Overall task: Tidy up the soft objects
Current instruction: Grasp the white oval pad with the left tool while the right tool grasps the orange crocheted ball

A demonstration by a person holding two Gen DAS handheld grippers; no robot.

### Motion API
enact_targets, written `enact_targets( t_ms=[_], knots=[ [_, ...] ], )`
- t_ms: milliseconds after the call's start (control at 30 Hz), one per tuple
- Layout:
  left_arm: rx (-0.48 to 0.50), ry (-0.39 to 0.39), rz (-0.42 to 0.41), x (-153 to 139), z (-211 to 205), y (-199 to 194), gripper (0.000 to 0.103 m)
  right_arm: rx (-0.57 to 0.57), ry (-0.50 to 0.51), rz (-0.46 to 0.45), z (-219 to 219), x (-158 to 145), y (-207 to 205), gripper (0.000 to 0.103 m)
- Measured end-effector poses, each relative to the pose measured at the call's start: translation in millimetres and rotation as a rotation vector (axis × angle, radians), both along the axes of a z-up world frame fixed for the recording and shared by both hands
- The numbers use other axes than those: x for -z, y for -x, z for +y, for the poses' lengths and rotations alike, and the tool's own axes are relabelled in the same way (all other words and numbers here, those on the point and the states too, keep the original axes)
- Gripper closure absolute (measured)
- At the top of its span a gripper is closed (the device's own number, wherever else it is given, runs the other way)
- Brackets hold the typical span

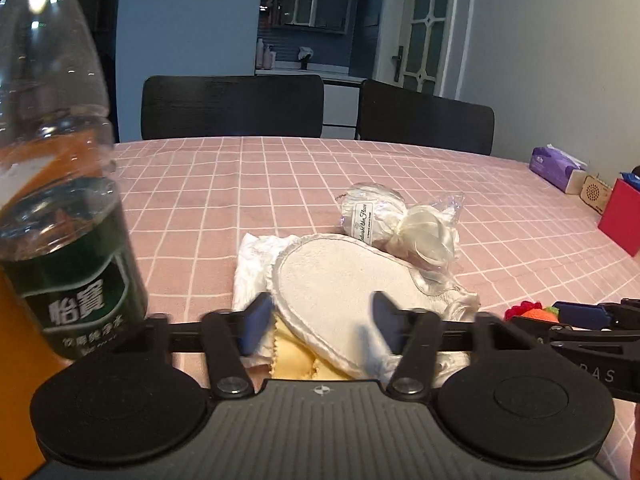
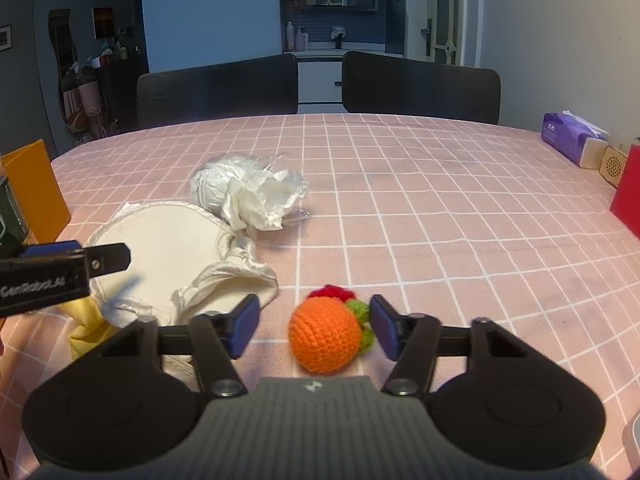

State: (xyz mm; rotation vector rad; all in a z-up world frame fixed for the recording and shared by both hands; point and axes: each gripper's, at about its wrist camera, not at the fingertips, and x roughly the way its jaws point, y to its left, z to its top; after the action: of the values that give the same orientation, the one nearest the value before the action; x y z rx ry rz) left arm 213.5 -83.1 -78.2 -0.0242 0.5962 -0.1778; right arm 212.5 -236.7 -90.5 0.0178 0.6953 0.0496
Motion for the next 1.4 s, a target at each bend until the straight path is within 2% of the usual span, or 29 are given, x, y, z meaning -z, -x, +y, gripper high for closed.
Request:
enact_targets(
  t_ms=[33,100,200,267,367,500,733,833,933,1000,1133,1167,1267,1367,1400],
  knots=[
    [0.001,-0.019,-0.004,0.1,-1.5,-0.3,0.061,-0.006,-0.004,0.009,0.4,1.3,-0.5,0.059],
    [0.005,-0.047,-0.016,-0.7,-4.1,0.8,0.088,-0.01,-0.001,0.005,1.5,2.9,0.7,0.06],
    [0.024,-0.051,-0.041,-4.7,-5.3,6.9,0.096,-0.015,0.006,0.004,3.1,2.0,3.2,0.06],
    [0.046,-0.061,-0.052,-7.8,-7.5,13.2,0.097,-0.029,-0.008,0.011,2.4,0.4,6.4,0.061],
    [0.083,-0.03,-0.032,-13.4,-7.3,21.1,0.098,-0.074,-0.035,0.026,5.0,-1.8,14.4,0.061],
    [0.119,-0.003,-0.035,-23.0,-7.4,45.9,0.098,-0.104,-0.019,0.031,8.1,-6.4,31.0,0.061],
    [0.215,0.109,0.0,-35.7,0.0,94.1,0.099,-0.139,-0.01,0.047,8.9,-11.6,63.7,0.061],
    [0.266,0.146,0.031,-37.0,2.9,114.2,0.103,-0.143,0.002,0.049,7.5,-14.0,78.6,0.061],
    [0.313,0.179,0.078,-34.1,3.2,129.9,0.103,-0.149,0.015,0.052,7.5,-15.6,92.5,0.061],
    [0.324,0.158,0.087,-29.9,2.1,136.9,0.103,-0.158,0.026,0.052,9.1,-15.7,100.3,0.061],
    [0.279,0.137,0.109,-18.0,8.0,139.0,0.1,-0.159,0.042,0.05,11.3,-13.9,109.8,0.061],
    [0.26,0.141,0.105,-16.1,10.8,138.8,0.097,-0.156,0.043,0.047,10.7,-14.5,111.6,0.061],
    [0.226,0.181,0.106,-15.5,21.7,140.2,0.075,-0.149,0.043,0.031,7.5,-19.6,117.6,0.061],
    [0.234,0.266,0.127,-12.3,23.9,138.0,0.074,-0.153,0.043,0.008,5.5,-26.5,116.3,0.06],
    [0.229,0.281,0.136,-8.6,21.7,135.5,0.069,-0.151,0.045,-0.001,5.2,-27.9,115.0,0.06]
  ],
)
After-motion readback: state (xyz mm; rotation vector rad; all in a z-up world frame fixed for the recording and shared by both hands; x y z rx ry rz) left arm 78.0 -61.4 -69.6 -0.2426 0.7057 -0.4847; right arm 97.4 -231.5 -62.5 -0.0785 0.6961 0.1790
